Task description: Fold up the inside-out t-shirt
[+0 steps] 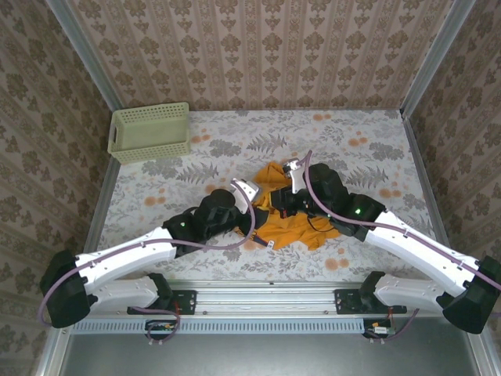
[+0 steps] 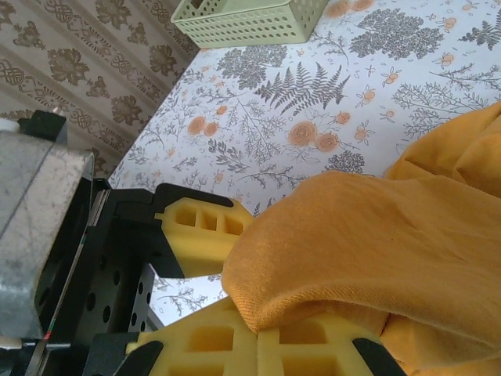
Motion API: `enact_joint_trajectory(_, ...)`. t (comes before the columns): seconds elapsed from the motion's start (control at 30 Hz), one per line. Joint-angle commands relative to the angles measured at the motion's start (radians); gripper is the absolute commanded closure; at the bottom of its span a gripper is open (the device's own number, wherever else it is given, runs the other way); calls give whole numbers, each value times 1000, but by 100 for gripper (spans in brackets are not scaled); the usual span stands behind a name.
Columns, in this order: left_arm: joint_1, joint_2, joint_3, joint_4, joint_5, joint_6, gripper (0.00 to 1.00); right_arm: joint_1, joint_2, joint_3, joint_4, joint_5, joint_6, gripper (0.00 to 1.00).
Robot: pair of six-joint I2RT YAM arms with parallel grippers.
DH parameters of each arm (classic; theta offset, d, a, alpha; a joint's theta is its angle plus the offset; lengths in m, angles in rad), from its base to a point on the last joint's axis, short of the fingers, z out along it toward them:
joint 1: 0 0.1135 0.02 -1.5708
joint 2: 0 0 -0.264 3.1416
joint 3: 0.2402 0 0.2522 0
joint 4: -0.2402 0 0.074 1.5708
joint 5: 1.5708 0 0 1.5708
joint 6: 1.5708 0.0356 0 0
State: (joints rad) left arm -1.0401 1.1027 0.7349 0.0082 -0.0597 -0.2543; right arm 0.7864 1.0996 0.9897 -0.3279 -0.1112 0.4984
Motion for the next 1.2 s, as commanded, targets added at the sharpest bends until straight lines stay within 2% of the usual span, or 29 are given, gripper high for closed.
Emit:
enact_joint_trajectory(0.0,-2,9,50,30,-26,3,69,5,23,35,-49,57,8,100)
enact_joint_trajectory(0.07,-1,11,55,28,-27,0,82,4,46,47,-72,95,5,100)
enact_joint_trajectory(0.2,0,3,63,5,-35,-3,100,4,92,74,-104,149,-2,100)
enact_joint_trajectory(0.33,6,-28,67,-16,-25,-17,100,-8,151,118,-136,207,-32,100)
enact_joint_trajectory(0.43,29,-54,65,-12,47,-44,100,-32,192,140,-154,269,-74,100)
enact_joint_trajectory(0.53,77,-68,57,3,118,-94,100,-56,183,120,-136,274,-109,100)
enact_joint_trajectory(0.67,129,-59,51,22,187,-148,100,-32,76,43,-75,210,-167,76)
enact_joint_trajectory(0.77,146,-41,55,39,217,-165,100,-8,-4,-35,-21,148,-157,69)
enact_joint_trajectory(0.93,151,-24,63,57,247,-175,100,28,-65,-189,152,40,-67,69)
enact_joint_trajectory(1.17,153,-30,63,55,271,-179,100,40,-9,-207,317,8,-46,71)
